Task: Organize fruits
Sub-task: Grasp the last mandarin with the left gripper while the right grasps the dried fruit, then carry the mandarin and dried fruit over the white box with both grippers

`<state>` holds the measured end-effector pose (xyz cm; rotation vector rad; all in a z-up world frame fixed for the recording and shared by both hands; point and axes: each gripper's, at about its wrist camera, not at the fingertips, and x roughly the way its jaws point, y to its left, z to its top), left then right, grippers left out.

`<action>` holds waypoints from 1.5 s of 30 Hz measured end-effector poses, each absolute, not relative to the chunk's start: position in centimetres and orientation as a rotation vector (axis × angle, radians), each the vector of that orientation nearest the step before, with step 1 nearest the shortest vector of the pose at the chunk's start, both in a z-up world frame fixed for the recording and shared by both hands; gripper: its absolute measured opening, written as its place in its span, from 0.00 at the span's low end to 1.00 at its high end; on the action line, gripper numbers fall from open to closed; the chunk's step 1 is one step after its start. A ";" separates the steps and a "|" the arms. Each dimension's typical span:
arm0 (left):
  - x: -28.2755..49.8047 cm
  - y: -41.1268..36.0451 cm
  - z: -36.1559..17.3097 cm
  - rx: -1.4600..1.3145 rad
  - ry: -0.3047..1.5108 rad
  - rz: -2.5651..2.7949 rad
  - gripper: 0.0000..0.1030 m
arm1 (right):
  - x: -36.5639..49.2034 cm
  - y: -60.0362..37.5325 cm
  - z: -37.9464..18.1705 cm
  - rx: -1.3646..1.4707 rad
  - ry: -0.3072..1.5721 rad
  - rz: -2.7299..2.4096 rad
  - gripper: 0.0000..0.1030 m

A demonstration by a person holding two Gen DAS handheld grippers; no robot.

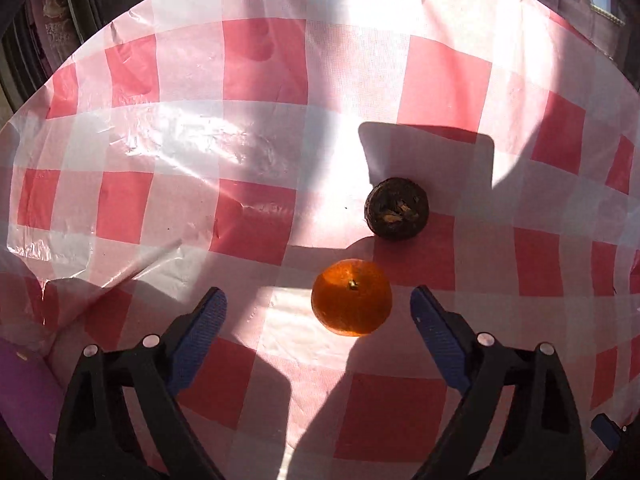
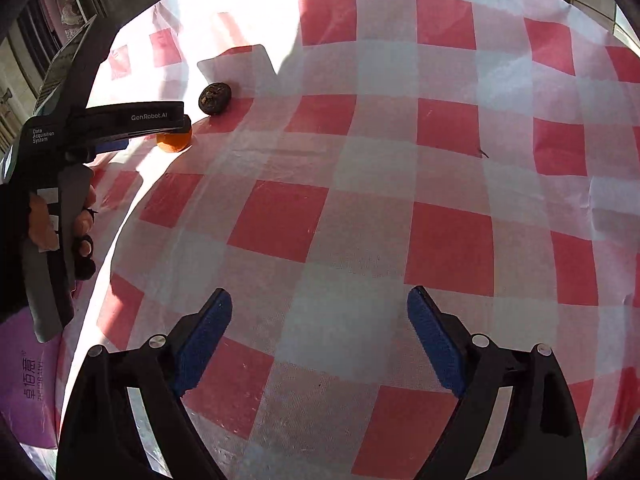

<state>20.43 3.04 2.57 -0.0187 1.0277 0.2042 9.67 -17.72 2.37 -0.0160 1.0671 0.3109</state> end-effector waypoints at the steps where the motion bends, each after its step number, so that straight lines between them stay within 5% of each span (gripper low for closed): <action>1: 20.7 2.9 2.1 -0.009 1.035 0.199 0.82 | 9.8 -17.7 2.3 -0.014 1.068 0.311 0.81; 3: 21.1 2.8 1.3 -0.003 1.042 0.184 0.74 | 10.2 -17.6 2.3 -0.007 1.067 0.307 0.81; 6: 20.7 2.8 1.2 -0.035 1.007 0.126 0.44 | 11.3 -17.3 2.5 -0.001 1.050 0.300 0.76; 7: 20.5 2.6 1.3 -0.024 1.005 0.120 0.40 | 11.8 -17.2 2.6 -0.004 1.041 0.293 0.75; 16: 12.5 1.1 1.4 -0.052 1.005 0.135 0.40 | 19.6 -14.1 2.4 0.080 1.023 0.302 0.67; 33: 3.1 0.1 1.6 0.046 1.042 0.091 0.40 | 26.1 1.8 1.5 -0.222 0.871 0.370 0.57; 36: 3.1 0.5 1.7 0.030 1.042 0.090 0.40 | 25.9 1.6 1.7 -0.244 0.853 0.327 0.41; 45: 3.6 1.8 1.5 -0.030 1.030 0.076 0.44 | 21.8 -6.8 2.7 -0.103 0.891 0.285 0.40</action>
